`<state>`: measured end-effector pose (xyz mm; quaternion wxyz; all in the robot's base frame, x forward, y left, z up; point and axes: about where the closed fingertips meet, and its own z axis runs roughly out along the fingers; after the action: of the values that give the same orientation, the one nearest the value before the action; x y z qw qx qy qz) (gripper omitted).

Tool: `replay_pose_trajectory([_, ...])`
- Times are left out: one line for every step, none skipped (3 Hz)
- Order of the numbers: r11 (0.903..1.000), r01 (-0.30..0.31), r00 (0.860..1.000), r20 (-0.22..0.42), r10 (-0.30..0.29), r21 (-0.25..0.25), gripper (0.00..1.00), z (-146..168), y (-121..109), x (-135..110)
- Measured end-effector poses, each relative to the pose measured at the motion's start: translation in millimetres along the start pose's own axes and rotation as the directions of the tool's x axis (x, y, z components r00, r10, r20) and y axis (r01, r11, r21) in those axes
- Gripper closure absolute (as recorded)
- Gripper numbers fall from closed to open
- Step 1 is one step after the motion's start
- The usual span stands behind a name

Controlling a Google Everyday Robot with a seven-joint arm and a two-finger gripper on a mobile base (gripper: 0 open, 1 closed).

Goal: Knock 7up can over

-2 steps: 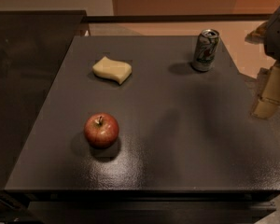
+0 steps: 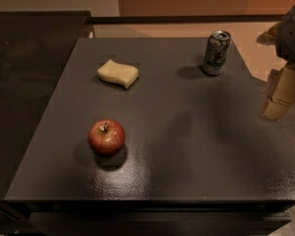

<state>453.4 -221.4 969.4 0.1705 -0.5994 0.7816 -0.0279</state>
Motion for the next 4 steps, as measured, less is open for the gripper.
replay_pose_trajectory([0.9999, -0.012, 0.999, 0.034, 0.012, -0.005, 0.0, 13.7, -19.0, 2.4])
replay_pose_trajectory([0.9994, -0.035, 0.996, 0.078, 0.035, -0.003, 0.0, 27.8, -43.6, 6.5])
replay_pose_trajectory([0.9972, -0.073, 0.989, 0.13, 0.07, 0.017, 0.0, 39.3, -76.4, 7.8])
replay_pose_trajectory([0.9905, -0.129, 0.975, 0.191, 0.117, 0.049, 0.0, 51.4, -107.9, 8.3])
